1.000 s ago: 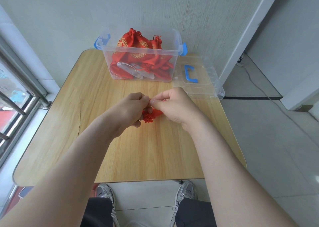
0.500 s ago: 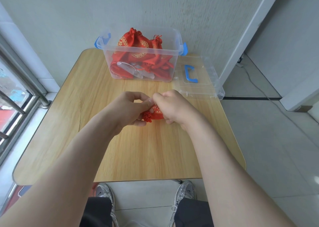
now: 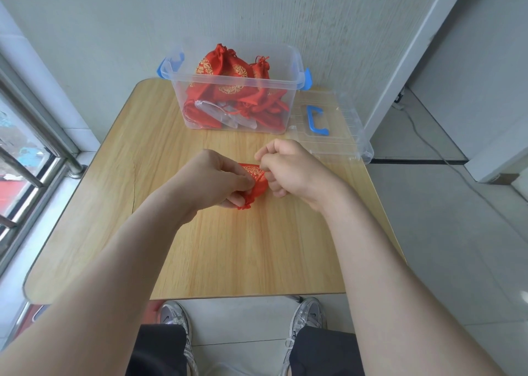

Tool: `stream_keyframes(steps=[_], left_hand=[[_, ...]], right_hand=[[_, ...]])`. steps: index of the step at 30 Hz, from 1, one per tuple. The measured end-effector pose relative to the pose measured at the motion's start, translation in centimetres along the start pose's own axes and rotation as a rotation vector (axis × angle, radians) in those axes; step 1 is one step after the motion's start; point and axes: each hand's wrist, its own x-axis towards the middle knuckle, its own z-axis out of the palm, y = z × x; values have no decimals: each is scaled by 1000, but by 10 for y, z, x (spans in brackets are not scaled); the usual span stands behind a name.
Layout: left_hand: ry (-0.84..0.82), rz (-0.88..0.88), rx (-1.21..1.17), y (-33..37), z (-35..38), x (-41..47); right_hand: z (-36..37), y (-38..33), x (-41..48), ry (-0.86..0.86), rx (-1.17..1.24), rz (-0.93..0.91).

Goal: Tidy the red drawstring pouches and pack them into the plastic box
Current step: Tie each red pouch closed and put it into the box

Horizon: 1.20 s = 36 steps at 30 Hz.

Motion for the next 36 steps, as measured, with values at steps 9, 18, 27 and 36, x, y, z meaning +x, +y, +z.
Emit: stream_keyframes(steps=[9, 18, 27, 36], left_hand=[[-106, 92, 174, -1, -3, -5], [-18, -7, 5, 0, -4, 0], [56, -42, -28, -1, -9, 1], [83, -14, 43, 4, -10, -5]], right_hand=[[-2, 3, -1, 2, 9, -93], [-3, 4, 4, 106, 41, -119], [8, 7, -4, 146, -361, -389], [15, 7, 0, 180, -508, -530]])
